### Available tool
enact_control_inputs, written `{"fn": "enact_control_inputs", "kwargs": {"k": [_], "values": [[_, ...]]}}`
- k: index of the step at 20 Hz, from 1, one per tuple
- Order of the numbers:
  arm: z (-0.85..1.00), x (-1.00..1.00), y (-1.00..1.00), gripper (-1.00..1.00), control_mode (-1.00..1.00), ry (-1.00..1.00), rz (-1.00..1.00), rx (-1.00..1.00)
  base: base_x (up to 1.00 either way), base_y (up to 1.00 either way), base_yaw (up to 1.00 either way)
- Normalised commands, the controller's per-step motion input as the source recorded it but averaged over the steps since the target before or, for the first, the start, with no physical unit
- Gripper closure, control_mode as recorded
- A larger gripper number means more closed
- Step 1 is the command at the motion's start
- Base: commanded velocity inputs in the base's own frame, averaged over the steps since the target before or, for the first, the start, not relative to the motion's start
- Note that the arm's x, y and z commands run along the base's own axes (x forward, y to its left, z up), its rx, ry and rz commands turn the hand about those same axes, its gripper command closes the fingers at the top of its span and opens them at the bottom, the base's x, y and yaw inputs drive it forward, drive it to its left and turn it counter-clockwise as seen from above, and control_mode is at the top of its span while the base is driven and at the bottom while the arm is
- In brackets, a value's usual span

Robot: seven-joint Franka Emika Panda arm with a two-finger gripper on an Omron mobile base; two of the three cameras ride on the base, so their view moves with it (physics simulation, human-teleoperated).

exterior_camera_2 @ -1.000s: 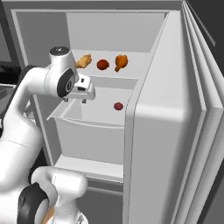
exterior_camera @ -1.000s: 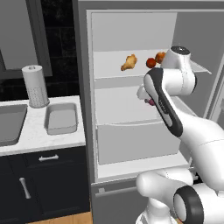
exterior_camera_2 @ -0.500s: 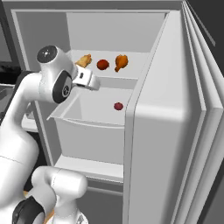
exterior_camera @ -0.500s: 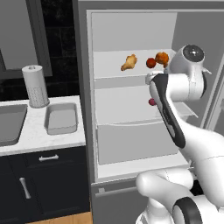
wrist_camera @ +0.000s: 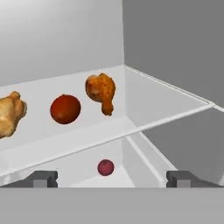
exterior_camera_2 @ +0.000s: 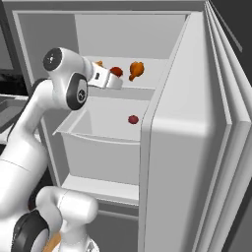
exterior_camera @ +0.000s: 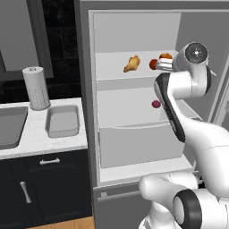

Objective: Place one tomato and one chicken drumstick in each tupperware on the nearby counter, to pack two identical lunches.

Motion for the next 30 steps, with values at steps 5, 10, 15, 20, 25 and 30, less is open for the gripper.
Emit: {"fn": "enact_control_inputs", "kwargs": {"k": [5, 10, 15, 20, 25, 30], "values": [[0.0, 0.75, -0.16, -1.0, -1.0, 0.05, -0.01, 0.01, 0.0, 0.0, 0.0], [0.0, 0.91, -0.33, -1.0, -1.0, 0.01, 0.01, 0.0, 0.0, 0.0, 0.0], [0.0, 0.91, -0.45, -1.0, -1.0, 0.14, 0.07, 0.0, 0.0, 0.0, 0.0], [-0.02, 0.83, -0.11, -1.0, -1.0, 0.12, 0.0, 0.0, 0.0, 0.0, 0.0], [-0.04, 0.68, -0.02, -1.0, -1.0, 0.0, 0.0, 0.0, 0.0, 0.0, 0.0], [-0.18, 0.36, 0.0, -1.0, -1.0, 0.06, 0.0, 0.0, 0.0, 0.0, 0.0]]}}
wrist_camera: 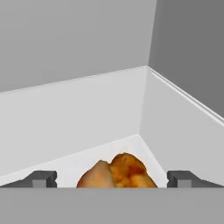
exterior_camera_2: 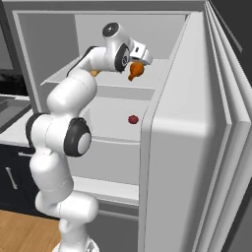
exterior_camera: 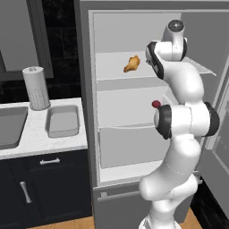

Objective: Place one tomato and one chicken drumstick in each tupperware on the nearby counter, to pack two identical lunches.

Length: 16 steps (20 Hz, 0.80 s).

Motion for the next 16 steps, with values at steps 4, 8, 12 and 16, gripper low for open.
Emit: {"fn": "enact_control_inputs", "kwargs": {"k": [4, 8, 12, 16], "values": [[-0.56, 0.0, 0.0, -1.0, -1.0, 0.13, 0.0, 0.0, 0.0, 0.0, 0.0], [-0.51, 0.0, 0.0, -1.0, -1.0, 0.15, 0.0, 0.0, 0.0, 0.0, 0.0], [-0.49, 0.0, 0.0, -1.0, -1.0, 0.14, 0.0, 0.0, 0.0, 0.0, 0.0], [-0.63, -0.01, 0.0, -1.0, -1.0, 0.07, 0.0, 0.0, 0.0, 0.0, 0.0]]}}
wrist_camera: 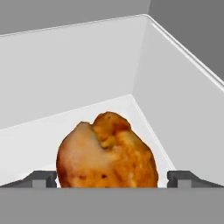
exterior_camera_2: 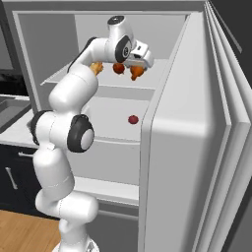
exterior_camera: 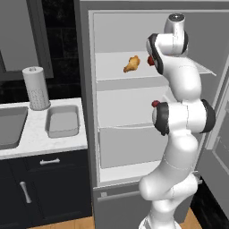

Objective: Place one tomato and one chicken drumstick in each tupperware on the nearby counter, to pack two identical lunches.

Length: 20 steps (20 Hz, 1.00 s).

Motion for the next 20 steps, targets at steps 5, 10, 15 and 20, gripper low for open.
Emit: {"fn": "enact_control_inputs", "kwargs": {"k": [5, 10, 15, 20], "values": [[-0.68, -0.03, 0.01, -1.0, -1.0, -0.02, 0.0, 0.01, 0.0, 0.0, 0.0], [-0.47, 0.01, -0.02, -1.0, -1.0, -0.15, 0.0, 0.02, 0.0, 0.0, 0.0], [-0.84, 0.0, -0.07, -1.0, -1.0, -0.08, 0.0, 0.0, 0.0, 0.0, 0.0], [-0.62, 0.0, -0.01, -1.0, -1.0, -0.02, 0.0, 0.04, 0.0, 0.0, 0.0]]}}
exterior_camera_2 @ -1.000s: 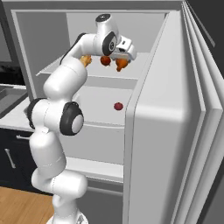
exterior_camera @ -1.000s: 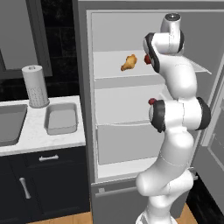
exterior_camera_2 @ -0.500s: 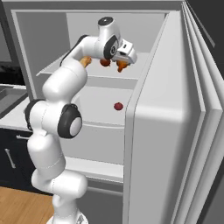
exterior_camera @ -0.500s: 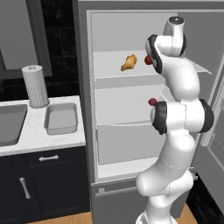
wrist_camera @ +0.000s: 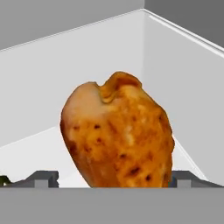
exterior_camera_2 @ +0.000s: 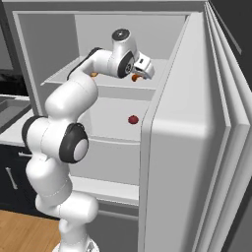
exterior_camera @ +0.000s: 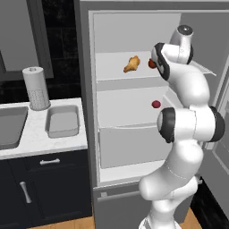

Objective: Place one tomato and one chicken drumstick in each tupperware on the nearby counter, to pack two identical lunches.

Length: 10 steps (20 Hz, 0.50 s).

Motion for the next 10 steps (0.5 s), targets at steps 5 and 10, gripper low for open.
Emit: {"fn": "enact_control_inputs", "kwargs": {"k": [5, 10], "values": [[-0.15, 0.0, 0.0, 1.0, -1.0, 0.0, 0.0, 0.04, 0.0, 0.0, 0.0], [-0.01, -0.01, 0.0, 1.0, -1.0, 0.0, 0.0, 0.01, 0.0, 0.0, 0.0]]}}
